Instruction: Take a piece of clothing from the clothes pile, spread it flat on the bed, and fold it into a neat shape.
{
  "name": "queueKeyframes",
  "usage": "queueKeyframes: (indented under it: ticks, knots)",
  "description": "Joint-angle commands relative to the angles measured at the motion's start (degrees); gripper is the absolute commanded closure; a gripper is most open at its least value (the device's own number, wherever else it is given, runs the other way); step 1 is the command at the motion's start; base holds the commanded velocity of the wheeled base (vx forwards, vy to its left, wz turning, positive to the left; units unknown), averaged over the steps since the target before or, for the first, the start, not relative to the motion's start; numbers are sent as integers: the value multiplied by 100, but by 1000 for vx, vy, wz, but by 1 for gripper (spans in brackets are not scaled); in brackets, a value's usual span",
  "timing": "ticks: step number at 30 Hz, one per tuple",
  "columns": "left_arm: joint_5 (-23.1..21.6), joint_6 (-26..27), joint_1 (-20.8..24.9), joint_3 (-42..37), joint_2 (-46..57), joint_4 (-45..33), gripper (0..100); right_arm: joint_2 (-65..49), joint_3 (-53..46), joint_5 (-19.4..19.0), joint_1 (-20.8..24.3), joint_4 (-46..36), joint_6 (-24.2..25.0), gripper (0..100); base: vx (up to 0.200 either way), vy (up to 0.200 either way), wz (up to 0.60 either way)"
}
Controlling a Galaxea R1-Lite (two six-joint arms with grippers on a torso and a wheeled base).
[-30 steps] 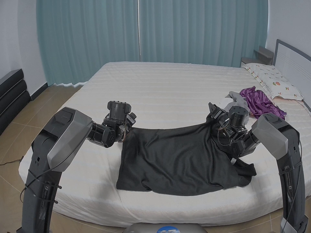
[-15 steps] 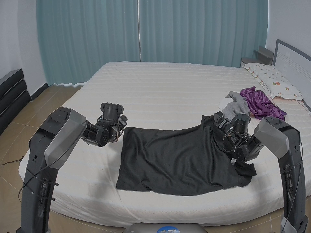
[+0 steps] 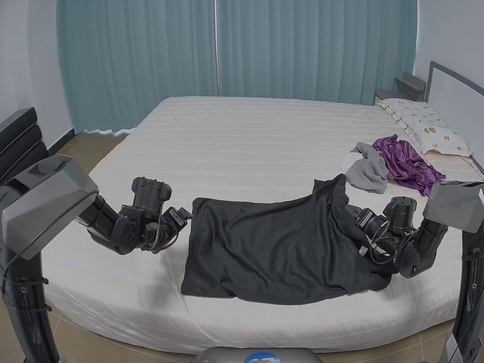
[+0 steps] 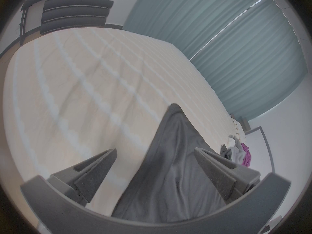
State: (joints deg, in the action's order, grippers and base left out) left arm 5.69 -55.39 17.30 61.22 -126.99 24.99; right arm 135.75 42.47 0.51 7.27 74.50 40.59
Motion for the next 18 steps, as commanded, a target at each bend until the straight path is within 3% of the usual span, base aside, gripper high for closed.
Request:
queueKeyframes:
  ticks: [1, 2, 3, 9, 18]
  knots:
    - [-314, -279, 186, -1473, 1273, 647, 0, -893, -1654, -245, 12, 1023, 194, 0, 0, 0, 0]
    - [-314, -279, 186, -1473, 1273, 647, 0, -893, -1654, -245, 12, 1023, 194, 0, 0, 0, 0]
    - [-323, -464, 274, -1754, 1352, 902, 0, -902, -2208, -253, 38, 1533, 291, 0, 0, 0, 0]
    - [-332, -824, 292, -2299, 1308, 1386, 0, -884, -2498, -262, 56, 1524, 731, 0, 0, 0, 0]
    - [-341, -850, 300, -2940, 1343, 1975, 0, -1016, -2867, -332, 117, 1524, 801, 0, 0, 0, 0]
